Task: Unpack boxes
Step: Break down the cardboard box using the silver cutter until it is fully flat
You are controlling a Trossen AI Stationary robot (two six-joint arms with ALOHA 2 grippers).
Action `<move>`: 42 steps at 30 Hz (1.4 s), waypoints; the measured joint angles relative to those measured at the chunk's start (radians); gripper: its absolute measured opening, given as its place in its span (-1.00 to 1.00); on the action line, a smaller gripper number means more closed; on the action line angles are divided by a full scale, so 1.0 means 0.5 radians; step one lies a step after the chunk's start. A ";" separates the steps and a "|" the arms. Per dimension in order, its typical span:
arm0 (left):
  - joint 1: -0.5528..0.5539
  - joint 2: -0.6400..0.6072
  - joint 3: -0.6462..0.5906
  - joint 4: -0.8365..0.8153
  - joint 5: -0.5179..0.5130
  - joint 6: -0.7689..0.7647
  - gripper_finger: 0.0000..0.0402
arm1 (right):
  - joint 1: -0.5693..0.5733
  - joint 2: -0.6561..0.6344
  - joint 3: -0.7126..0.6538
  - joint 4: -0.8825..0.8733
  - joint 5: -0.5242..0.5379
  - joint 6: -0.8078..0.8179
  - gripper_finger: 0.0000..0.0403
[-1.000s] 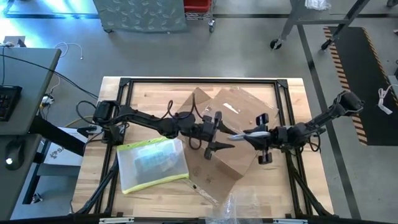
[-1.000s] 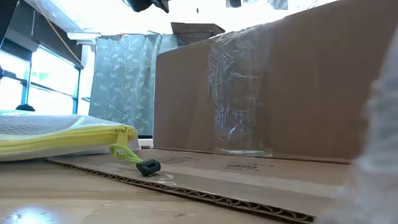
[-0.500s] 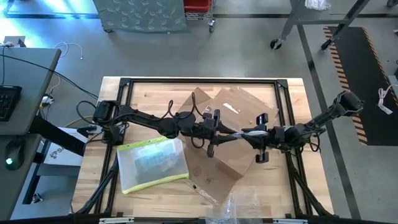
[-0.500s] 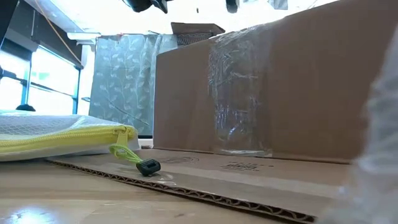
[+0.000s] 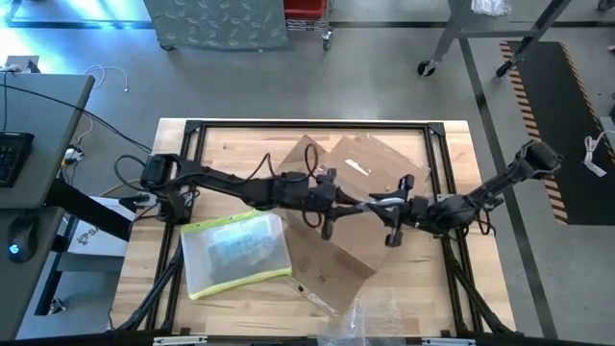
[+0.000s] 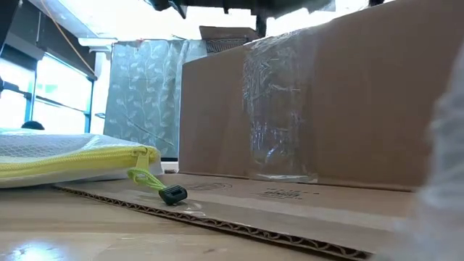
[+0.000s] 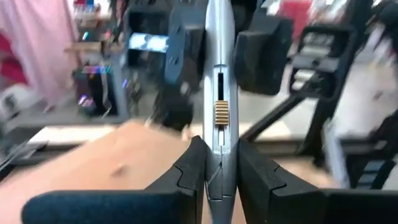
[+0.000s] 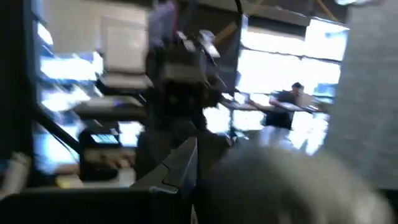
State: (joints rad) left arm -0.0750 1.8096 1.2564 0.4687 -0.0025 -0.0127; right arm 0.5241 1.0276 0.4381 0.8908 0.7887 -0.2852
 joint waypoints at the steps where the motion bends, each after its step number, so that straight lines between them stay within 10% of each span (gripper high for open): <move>1: 0.006 -0.035 0.000 -0.121 -0.023 0.021 -0.77 | 0.016 -0.017 0.000 -0.064 0.068 -0.033 -0.52; 7: 0.052 -0.253 -0.001 -0.825 -0.176 0.044 -0.77 | 0.070 -0.187 0.035 -0.495 0.315 -0.094 -0.08; 16: 0.191 -0.291 0.317 -1.561 0.039 -0.258 -0.77 | -0.036 0.025 0.885 -2.533 0.053 0.256 0.45; 29: 0.295 -0.282 0.372 -1.568 0.206 -0.391 -0.77 | -0.141 0.920 1.425 -3.000 0.827 -0.530 0.16; 42: 0.275 -0.282 0.372 -1.570 0.200 -0.309 -0.71 | -0.277 0.925 1.457 -3.243 0.596 -0.241 -0.52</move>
State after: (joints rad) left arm 0.0624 1.6688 1.4425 -0.3164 0.0976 -0.1673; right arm 0.3854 1.4899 1.1668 -0.7305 1.0867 -0.4057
